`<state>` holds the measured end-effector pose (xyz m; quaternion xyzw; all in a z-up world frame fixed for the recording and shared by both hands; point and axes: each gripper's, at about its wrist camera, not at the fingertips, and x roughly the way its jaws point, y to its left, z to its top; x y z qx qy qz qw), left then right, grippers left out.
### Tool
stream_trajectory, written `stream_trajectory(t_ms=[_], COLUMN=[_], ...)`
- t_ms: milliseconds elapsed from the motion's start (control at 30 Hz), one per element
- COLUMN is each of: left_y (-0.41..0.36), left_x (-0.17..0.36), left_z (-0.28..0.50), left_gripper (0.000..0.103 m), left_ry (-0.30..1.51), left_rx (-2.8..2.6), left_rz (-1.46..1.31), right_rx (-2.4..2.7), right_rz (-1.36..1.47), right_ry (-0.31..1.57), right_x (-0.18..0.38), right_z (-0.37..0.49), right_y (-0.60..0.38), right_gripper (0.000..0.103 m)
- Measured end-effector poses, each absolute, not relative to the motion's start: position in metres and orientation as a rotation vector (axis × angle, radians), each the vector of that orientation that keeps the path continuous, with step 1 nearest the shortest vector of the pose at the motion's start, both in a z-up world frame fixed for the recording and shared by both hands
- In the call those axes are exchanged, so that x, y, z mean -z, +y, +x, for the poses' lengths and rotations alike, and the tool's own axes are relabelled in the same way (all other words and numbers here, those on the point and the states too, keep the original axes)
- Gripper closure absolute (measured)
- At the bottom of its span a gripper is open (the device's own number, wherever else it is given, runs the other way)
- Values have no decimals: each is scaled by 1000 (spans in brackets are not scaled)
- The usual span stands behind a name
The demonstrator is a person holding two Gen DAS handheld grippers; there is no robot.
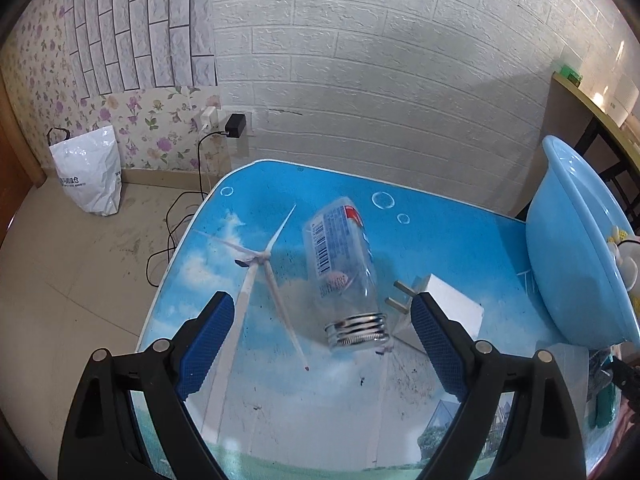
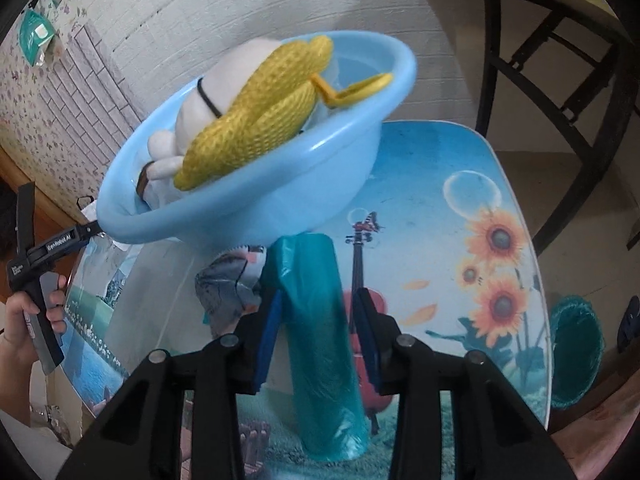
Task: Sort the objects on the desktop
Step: 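Grasp the clear bottle with the left tool while the right tool grasps the teal roll, then lift and carry the bottle with the left tool while the right tool carries the teal roll to the basin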
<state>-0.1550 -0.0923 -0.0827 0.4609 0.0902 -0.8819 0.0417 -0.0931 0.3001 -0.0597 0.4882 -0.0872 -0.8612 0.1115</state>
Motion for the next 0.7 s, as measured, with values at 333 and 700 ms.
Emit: stream_trajectory(t_ms=[333,700], left_y=[-102,-102], left_x=[91,89], left_z=[-162,-149], left_gripper=[63,67], left_ry=[433,398], left_rx=[2746,2756], left_rz=[1475,1480], right_rx=[2531,2551], right_rz=[1449,1437], right_ry=[-165,-228], right_x=[68,64], right_z=[-104,-99], right_y=[287,298], right_gripper=[64,71])
